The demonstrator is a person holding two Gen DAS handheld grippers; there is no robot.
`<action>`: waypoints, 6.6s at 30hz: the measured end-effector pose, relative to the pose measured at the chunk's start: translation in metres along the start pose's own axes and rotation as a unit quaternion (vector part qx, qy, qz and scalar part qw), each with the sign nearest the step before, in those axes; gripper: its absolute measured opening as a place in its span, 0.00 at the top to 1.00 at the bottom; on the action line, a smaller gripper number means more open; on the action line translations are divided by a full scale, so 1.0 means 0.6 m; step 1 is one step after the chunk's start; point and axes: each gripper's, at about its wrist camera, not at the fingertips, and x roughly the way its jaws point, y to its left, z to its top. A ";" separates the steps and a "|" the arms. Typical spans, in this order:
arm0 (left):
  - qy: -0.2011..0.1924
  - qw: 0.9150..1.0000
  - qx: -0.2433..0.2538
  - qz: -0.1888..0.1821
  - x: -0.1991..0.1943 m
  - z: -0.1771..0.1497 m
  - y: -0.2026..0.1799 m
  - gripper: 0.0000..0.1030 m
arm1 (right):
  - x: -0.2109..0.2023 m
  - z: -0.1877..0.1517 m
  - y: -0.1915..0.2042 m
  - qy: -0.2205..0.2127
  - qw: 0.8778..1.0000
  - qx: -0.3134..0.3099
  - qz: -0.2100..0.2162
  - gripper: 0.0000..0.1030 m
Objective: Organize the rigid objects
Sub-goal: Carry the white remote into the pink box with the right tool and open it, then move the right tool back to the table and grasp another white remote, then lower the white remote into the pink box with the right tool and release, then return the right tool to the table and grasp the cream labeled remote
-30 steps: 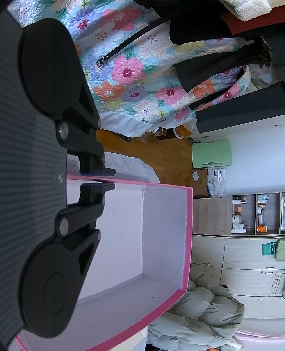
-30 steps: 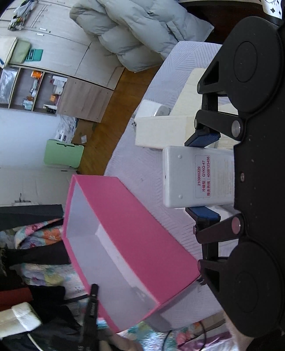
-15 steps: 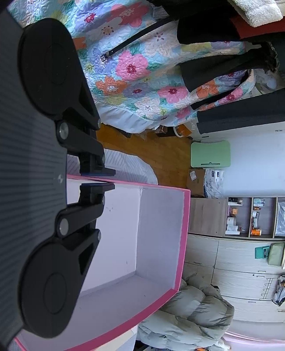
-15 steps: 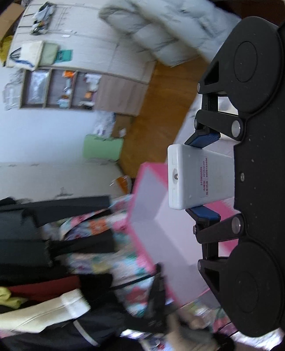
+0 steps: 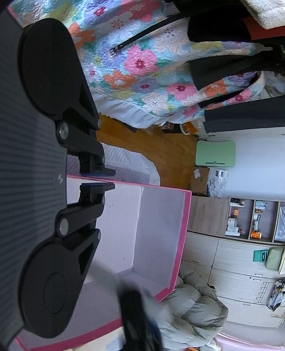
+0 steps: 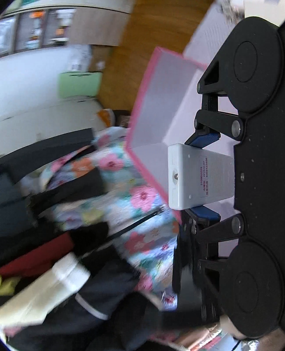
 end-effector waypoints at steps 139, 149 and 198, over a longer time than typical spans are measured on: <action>-0.015 0.996 0.076 0.034 -0.004 -0.003 -0.044 0.92 | 0.104 0.066 -0.011 0.016 1.000 -0.021 -0.006 0.44; -0.011 0.997 0.068 0.028 0.000 -0.001 -0.038 0.92 | 0.085 0.009 0.008 0.115 0.984 -0.130 -0.037 0.44; -0.006 0.997 0.074 0.025 0.005 -0.002 -0.034 0.92 | -0.247 -0.099 -0.128 0.078 0.987 0.059 -0.124 0.30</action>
